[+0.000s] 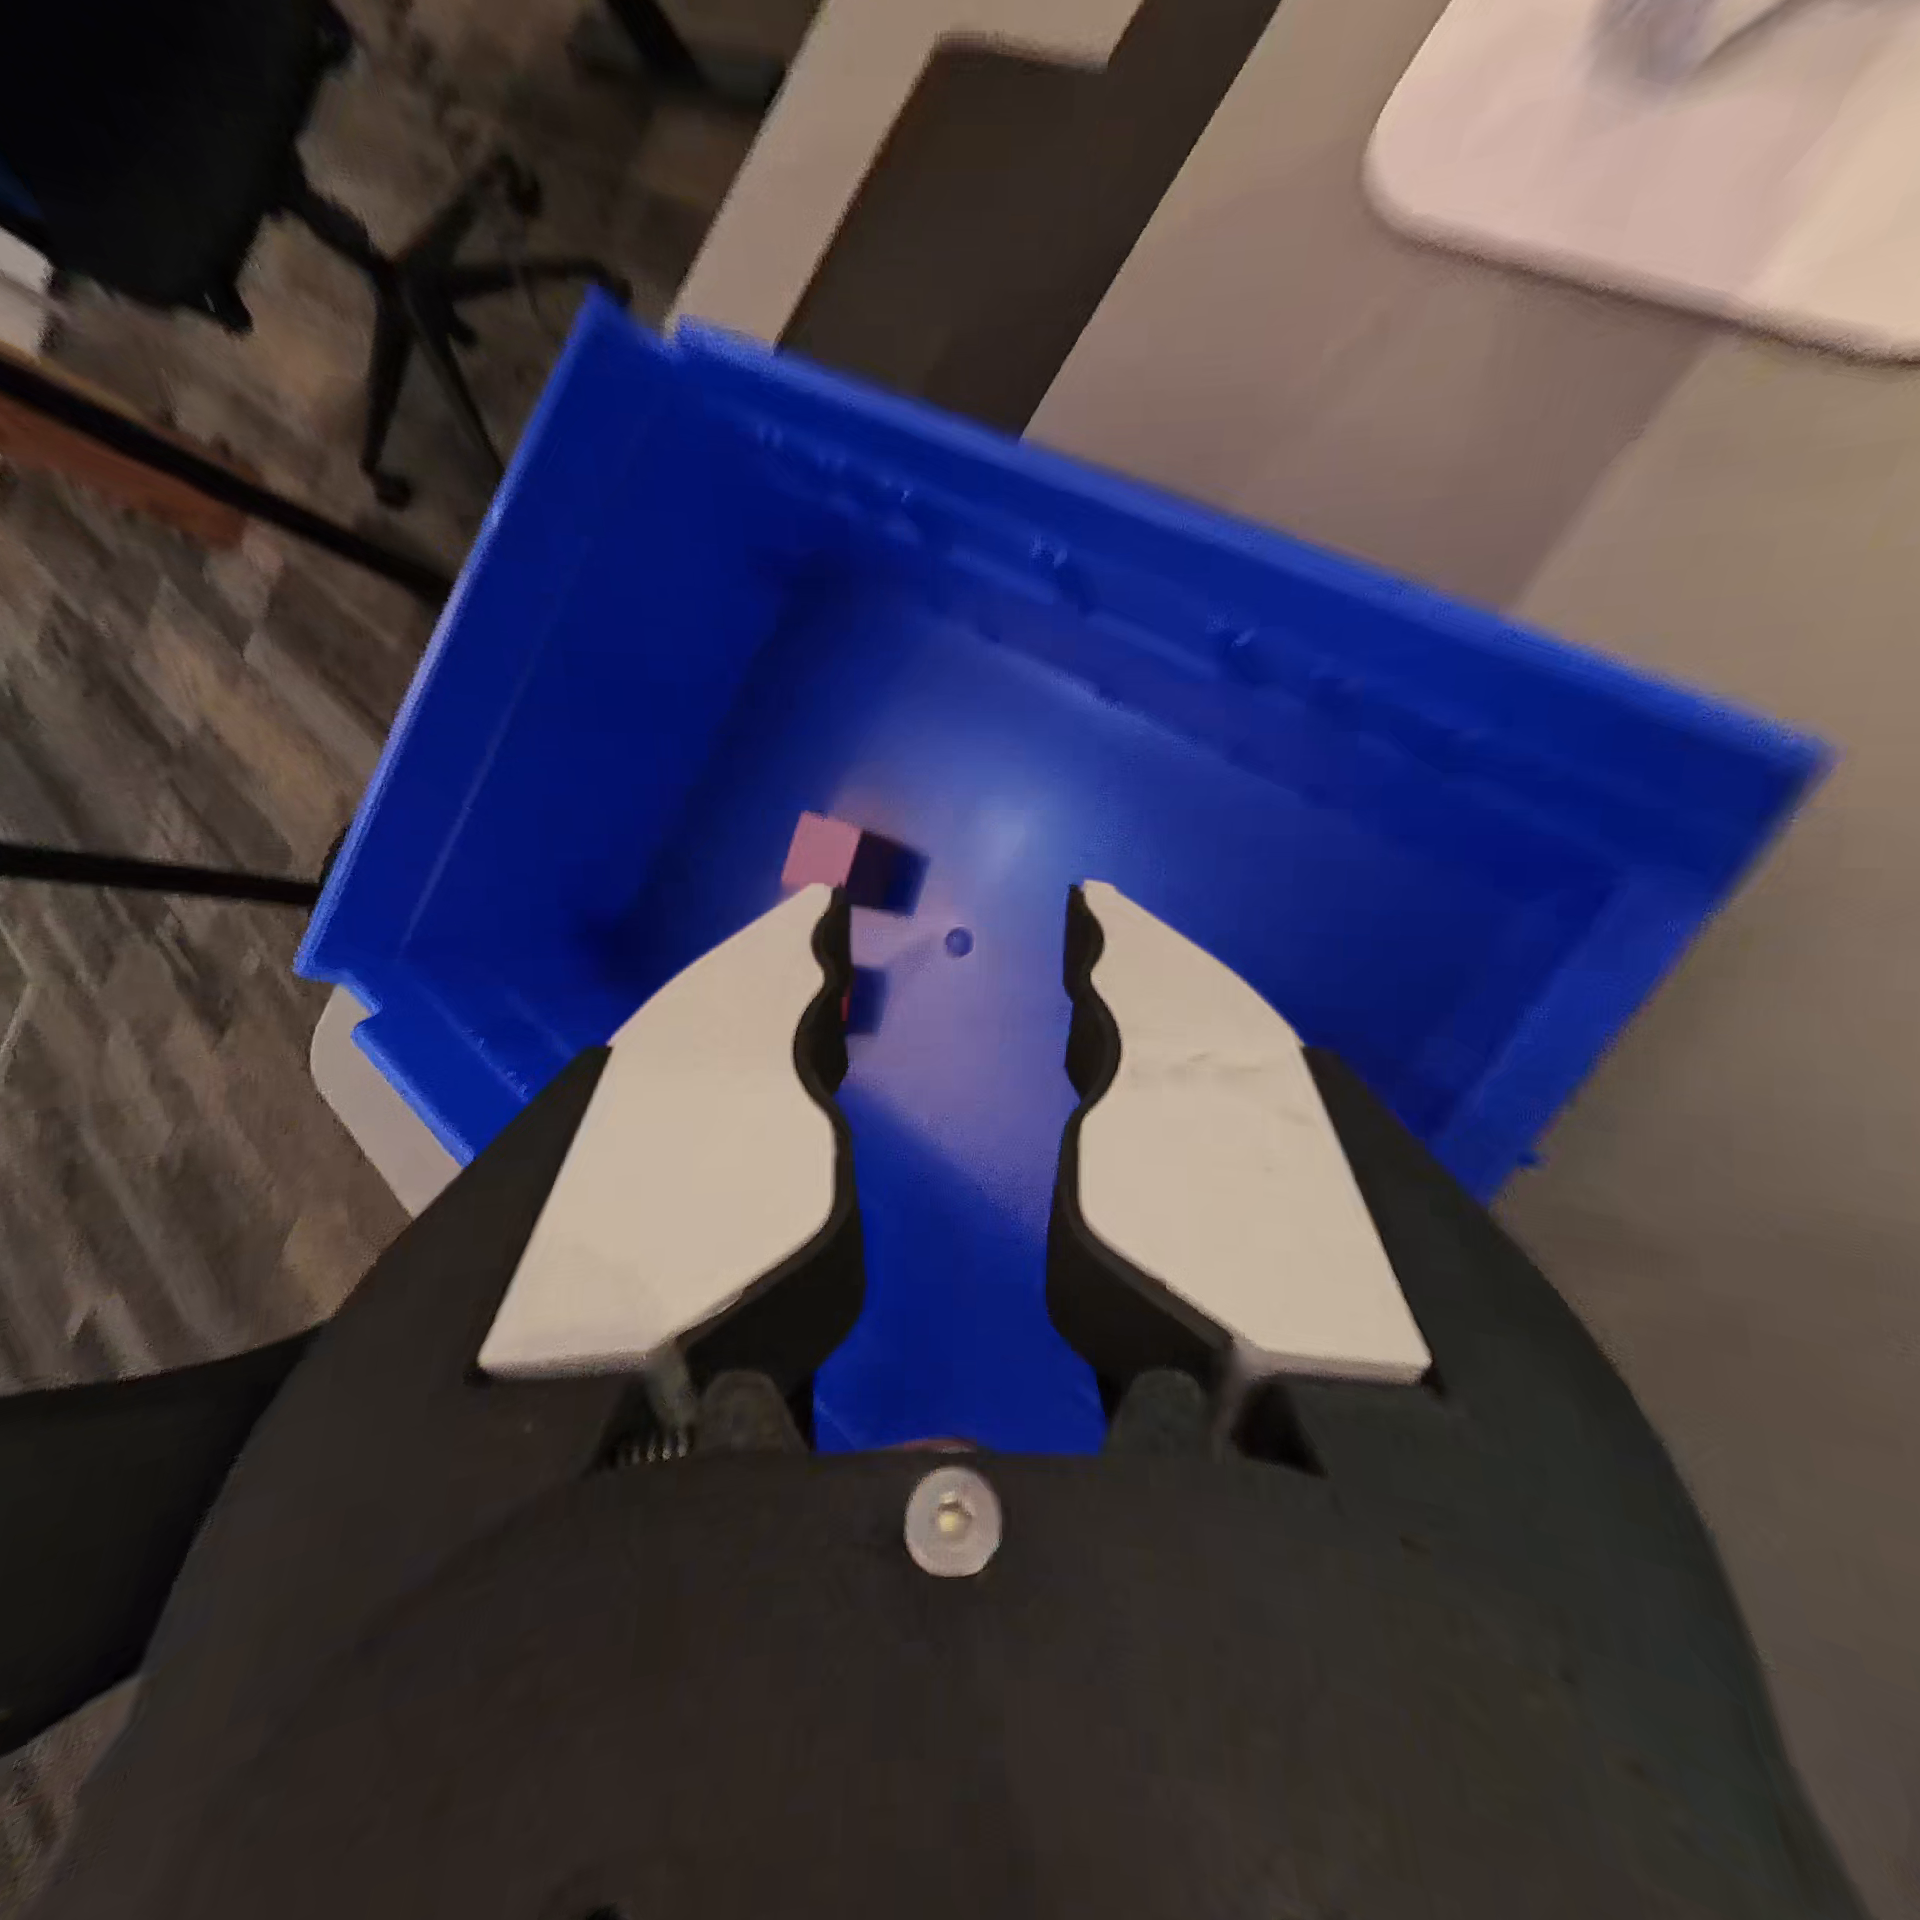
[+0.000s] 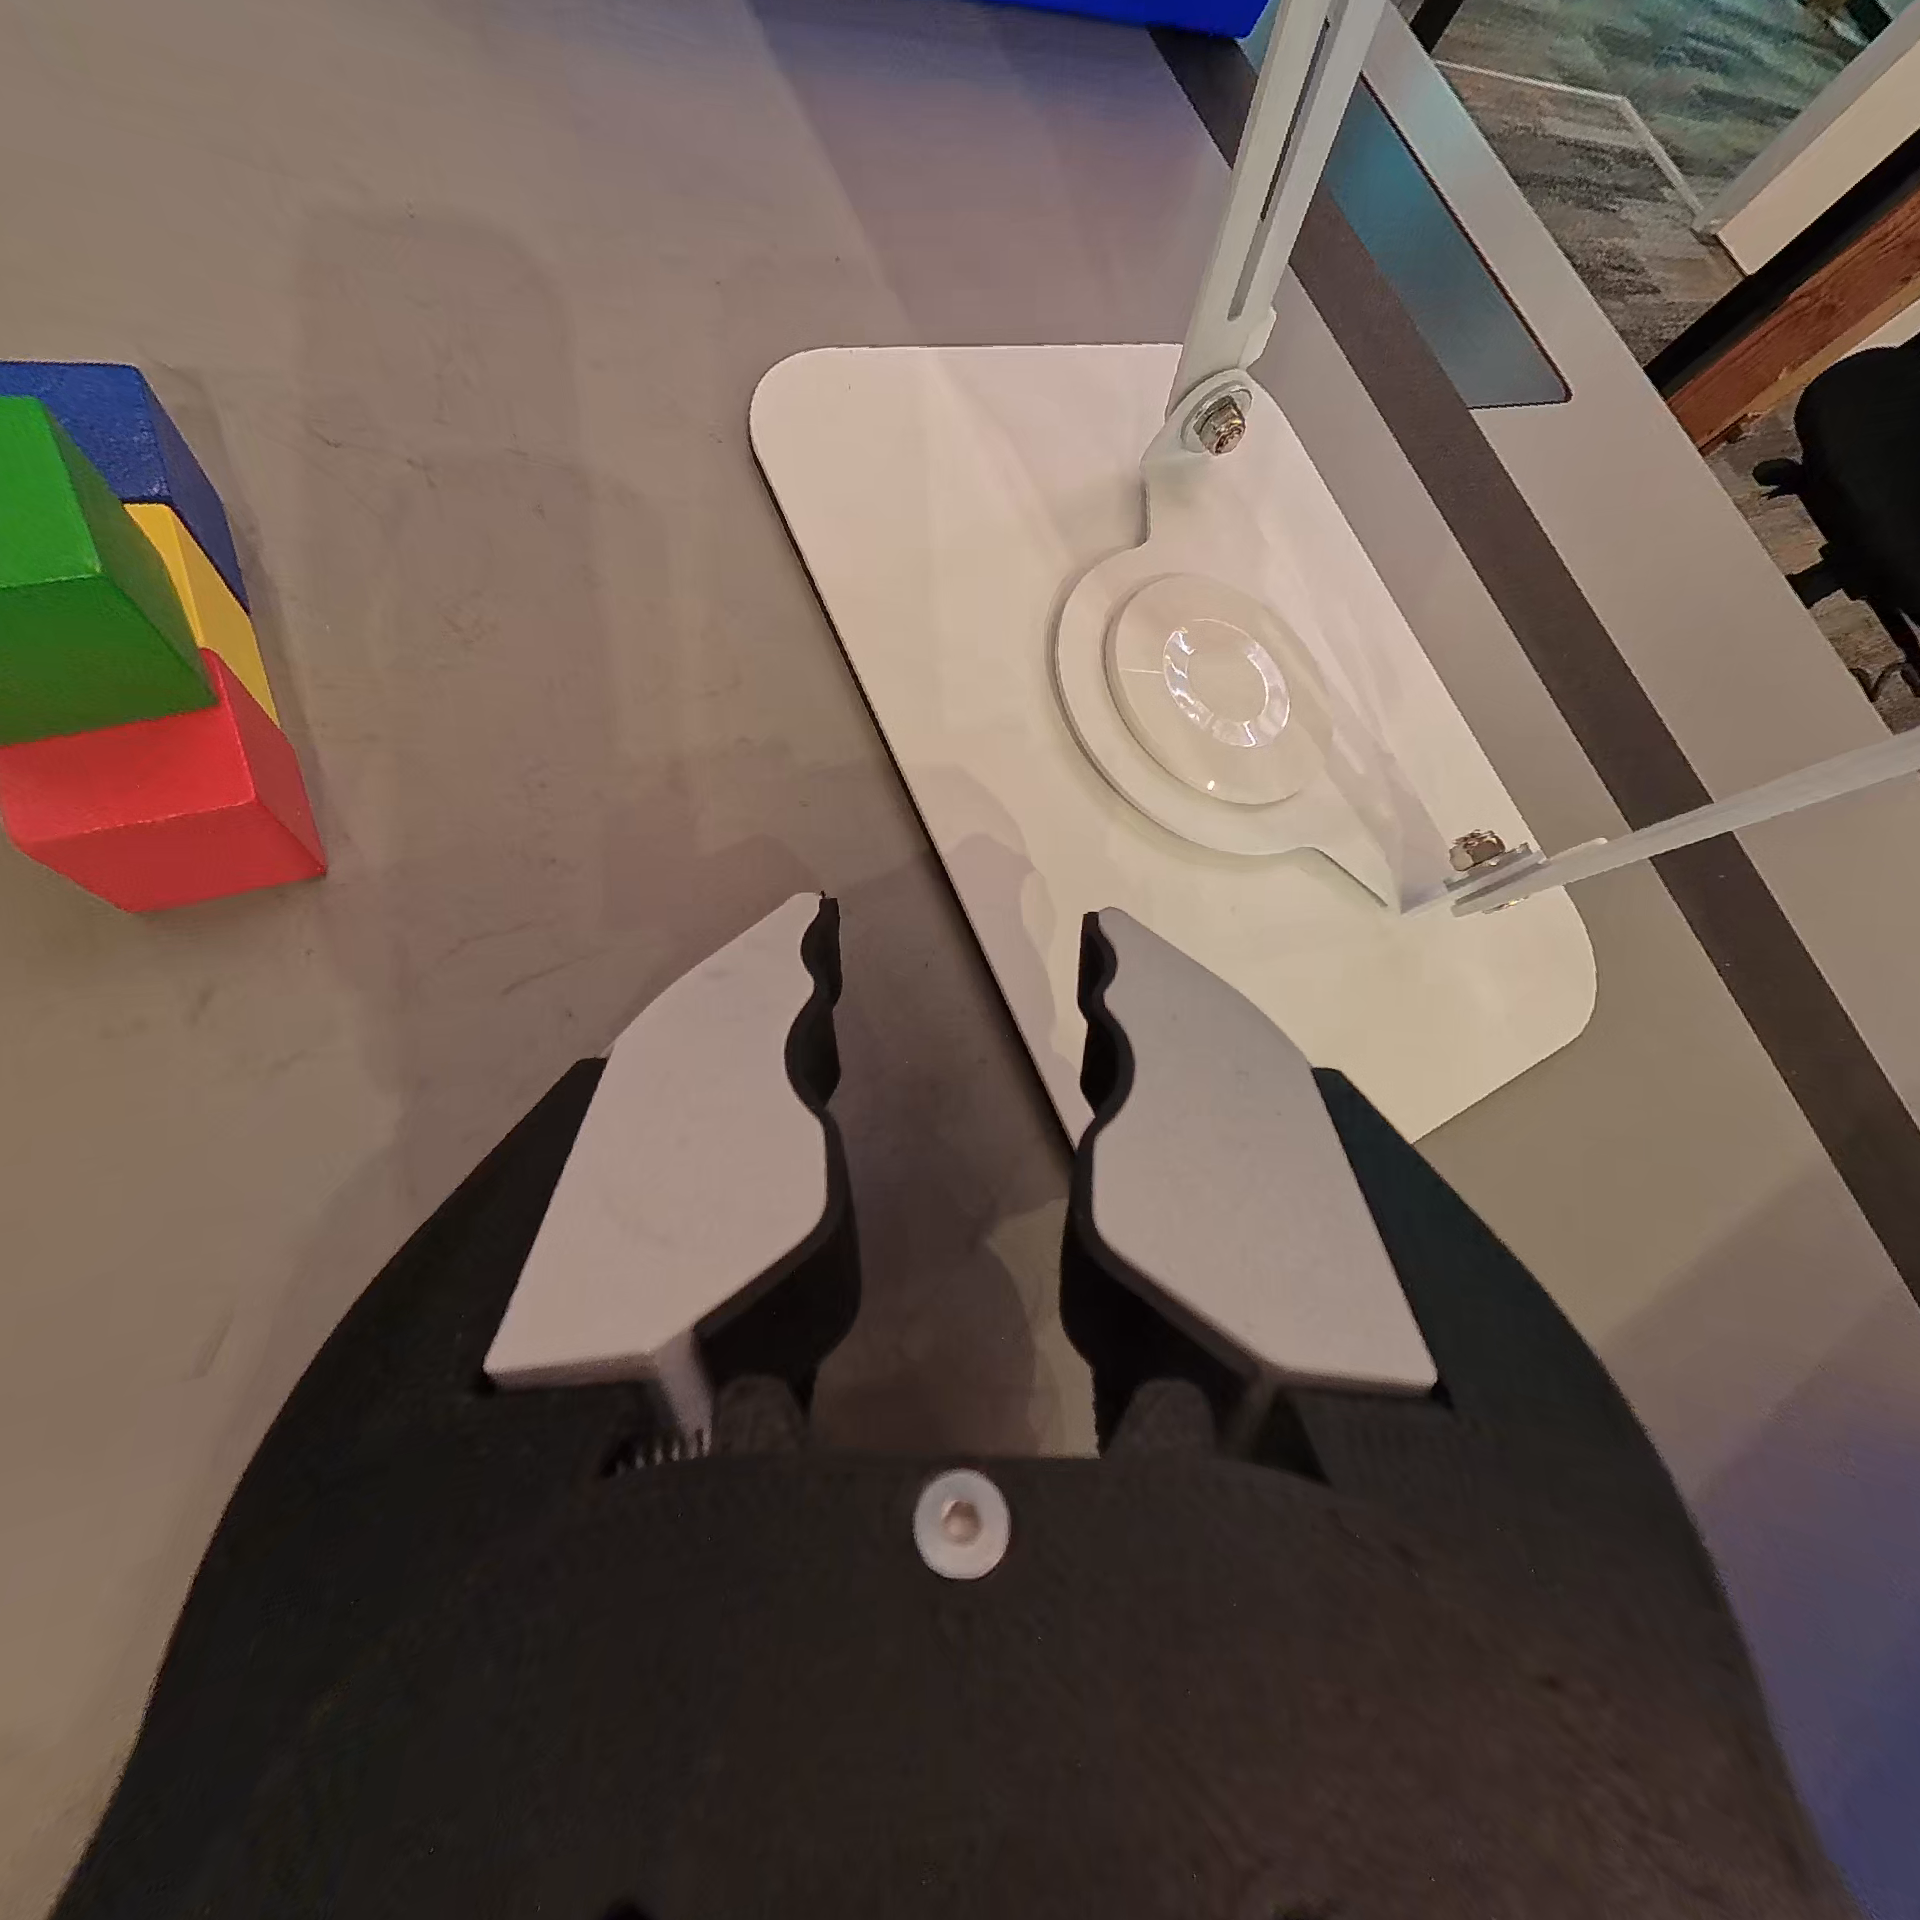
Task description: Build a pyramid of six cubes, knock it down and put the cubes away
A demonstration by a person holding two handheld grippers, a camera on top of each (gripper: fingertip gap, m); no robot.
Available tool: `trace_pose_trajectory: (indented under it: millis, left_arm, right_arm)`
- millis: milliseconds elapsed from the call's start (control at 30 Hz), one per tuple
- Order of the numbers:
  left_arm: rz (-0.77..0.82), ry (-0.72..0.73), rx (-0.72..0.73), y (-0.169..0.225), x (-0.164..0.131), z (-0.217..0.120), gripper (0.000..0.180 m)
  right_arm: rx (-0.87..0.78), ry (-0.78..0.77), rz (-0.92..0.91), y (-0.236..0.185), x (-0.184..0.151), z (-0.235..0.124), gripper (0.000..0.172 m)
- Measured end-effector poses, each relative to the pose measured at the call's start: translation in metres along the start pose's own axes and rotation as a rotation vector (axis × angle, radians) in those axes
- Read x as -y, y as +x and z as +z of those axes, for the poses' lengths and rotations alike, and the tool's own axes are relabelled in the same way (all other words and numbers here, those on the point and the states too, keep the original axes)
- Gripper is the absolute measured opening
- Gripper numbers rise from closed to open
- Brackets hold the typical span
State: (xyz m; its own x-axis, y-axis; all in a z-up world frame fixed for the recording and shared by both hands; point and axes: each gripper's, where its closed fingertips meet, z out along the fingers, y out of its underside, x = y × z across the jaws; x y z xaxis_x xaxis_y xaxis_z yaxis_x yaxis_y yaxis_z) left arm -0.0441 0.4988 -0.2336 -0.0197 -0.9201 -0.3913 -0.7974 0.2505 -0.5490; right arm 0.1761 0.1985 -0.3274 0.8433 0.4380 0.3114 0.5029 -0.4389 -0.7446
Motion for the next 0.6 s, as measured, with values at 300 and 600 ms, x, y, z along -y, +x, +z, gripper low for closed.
trace_pose_trajectory:
  millis: [300,600]
  left_arm:
    - [0.166,-0.504,-0.044,-0.05,-0.067,0.074,0.05]
    - [0.218,-0.757,-0.108,-0.06,-0.1,0.099,0.032]
  right_arm:
    - [0.005,-0.001,0.001,0.0,0.0,0.0,0.043]
    - [0.01,-0.001,0.001,-0.001,0.0,0.0,0.043]
